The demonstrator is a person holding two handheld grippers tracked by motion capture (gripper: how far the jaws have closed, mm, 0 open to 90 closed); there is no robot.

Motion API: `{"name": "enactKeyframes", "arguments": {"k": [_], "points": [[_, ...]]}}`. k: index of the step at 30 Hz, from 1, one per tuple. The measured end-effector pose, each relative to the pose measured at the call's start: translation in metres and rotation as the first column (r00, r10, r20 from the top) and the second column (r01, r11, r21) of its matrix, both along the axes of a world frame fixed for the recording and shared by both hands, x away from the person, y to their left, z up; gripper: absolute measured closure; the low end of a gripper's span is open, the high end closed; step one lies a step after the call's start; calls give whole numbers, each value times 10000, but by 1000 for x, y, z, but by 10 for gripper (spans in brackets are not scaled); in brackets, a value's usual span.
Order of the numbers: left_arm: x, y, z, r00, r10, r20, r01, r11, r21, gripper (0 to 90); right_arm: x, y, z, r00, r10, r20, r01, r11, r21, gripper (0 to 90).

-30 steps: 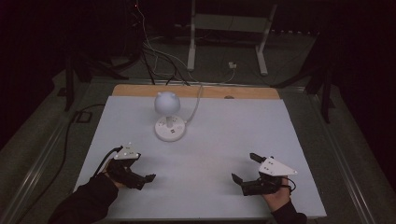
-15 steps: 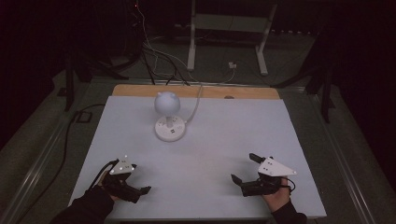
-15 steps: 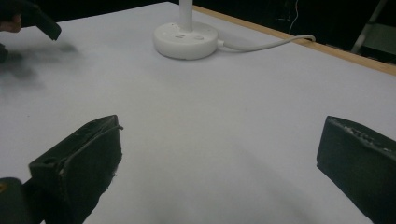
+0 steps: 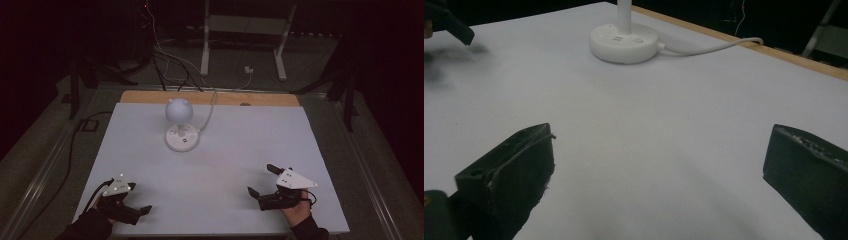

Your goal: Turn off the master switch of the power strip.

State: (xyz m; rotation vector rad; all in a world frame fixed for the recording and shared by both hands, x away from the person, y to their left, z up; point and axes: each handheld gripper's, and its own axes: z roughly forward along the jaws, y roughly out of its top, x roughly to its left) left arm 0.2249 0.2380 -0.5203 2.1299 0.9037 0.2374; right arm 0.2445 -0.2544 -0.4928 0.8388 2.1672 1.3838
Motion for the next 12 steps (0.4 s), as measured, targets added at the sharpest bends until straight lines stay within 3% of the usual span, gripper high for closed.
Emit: {"name": "enactKeyframes", "arguments": {"k": [3,12], "points": [[3,-1,-2,9999,75,131,-73,9999,-132,4,1,1,0,10000,38,-45,-38,10000,-9,0],[4,-8,-3,9988,-186,447,182,9998,80,4,1,1,-1,9999,87,-68,-87,10000,-15,0]]}}
